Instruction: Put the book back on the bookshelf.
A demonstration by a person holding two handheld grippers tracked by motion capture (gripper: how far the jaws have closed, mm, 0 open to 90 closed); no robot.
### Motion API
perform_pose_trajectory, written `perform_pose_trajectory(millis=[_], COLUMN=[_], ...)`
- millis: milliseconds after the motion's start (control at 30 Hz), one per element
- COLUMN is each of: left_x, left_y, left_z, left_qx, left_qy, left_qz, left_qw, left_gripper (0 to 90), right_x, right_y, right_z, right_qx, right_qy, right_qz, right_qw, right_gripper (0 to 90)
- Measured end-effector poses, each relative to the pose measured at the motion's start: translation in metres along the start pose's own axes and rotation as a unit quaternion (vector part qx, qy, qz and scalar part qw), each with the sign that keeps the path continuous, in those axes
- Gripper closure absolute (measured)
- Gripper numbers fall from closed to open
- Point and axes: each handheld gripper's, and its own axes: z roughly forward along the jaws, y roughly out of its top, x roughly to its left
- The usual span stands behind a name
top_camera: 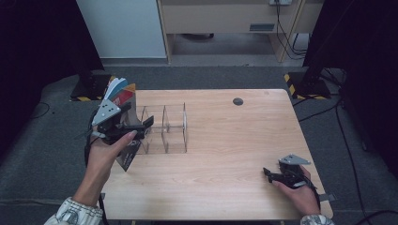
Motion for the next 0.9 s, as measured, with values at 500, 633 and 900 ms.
perform_pose_trajectory(millis=[500, 633, 900], left_x=[-0.013, -0.016, -0.02], left_y=[-0.02, -0.025, -0.037], left_z=[0.02, 0.024, 0.035], left_qx=[0.019, 0.023, 0.039], left_qy=[-0.017, -0.022, -0.026], left_qz=[-0.017, -0.019, -0.024], left_qw=[0.9995, 0.9993, 0.9986], left_gripper=[2.0, 1.9, 2.1], right_x=[0.001, 0.0, 0.0], right_y=[0.001, 0.001, 0.001], right_z=[0.001, 0.002, 0.002], right_qx=[0.008, 0.011, 0.012], right_qy=[-0.005, -0.008, -0.009], right_qz=[0.008, 0.009, 0.007], right_qw=[0.9999, 0.9999, 0.9999], right_gripper=[15.7, 13.9, 12.9])
